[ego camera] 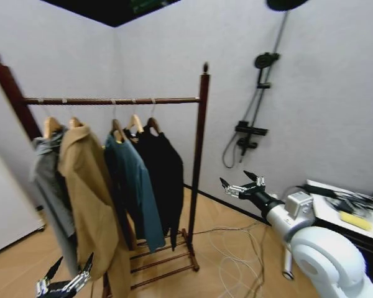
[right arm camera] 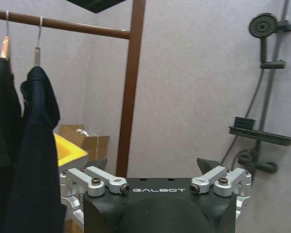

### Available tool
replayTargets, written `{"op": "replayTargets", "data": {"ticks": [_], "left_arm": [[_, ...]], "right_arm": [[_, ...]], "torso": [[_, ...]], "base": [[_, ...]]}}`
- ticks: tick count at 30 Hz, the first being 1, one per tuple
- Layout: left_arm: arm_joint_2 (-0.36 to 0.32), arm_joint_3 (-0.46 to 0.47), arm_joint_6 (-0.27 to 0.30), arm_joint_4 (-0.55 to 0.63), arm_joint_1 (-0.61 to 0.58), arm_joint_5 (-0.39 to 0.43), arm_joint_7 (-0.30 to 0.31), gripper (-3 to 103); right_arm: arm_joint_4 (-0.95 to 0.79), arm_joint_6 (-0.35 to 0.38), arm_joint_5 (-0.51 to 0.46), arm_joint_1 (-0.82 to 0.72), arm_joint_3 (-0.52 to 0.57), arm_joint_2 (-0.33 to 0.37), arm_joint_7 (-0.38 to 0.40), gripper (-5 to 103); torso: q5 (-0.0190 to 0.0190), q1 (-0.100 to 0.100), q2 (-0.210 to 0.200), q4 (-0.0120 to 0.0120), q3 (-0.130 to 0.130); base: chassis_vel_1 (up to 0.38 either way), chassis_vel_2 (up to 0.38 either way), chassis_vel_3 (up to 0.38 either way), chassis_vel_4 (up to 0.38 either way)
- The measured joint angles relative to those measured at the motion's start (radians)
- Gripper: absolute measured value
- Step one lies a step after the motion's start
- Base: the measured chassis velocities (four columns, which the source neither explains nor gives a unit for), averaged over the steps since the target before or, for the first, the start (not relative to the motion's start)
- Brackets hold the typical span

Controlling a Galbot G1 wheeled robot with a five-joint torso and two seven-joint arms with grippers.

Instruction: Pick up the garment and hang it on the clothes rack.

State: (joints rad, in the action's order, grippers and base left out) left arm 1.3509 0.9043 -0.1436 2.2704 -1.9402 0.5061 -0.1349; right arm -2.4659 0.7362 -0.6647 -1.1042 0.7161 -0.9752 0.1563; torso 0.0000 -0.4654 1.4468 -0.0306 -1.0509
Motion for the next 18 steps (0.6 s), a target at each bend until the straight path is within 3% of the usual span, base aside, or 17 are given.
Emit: {"op": "replayTargets", "data": {"ticks": [18], "left_arm": [[0.000,0.000,0.000,0.000,0.000,0.000,0.000,100]], "right_arm": [[0.001,-0.001,0.043,-0.019,-0.041,-0.011,-0.004,100]], "torso": [[0.0001,0.000,0.000,-0.0003,0.000]], "base": [[-0.050,-0.205,-0.191,-0.044]]}}
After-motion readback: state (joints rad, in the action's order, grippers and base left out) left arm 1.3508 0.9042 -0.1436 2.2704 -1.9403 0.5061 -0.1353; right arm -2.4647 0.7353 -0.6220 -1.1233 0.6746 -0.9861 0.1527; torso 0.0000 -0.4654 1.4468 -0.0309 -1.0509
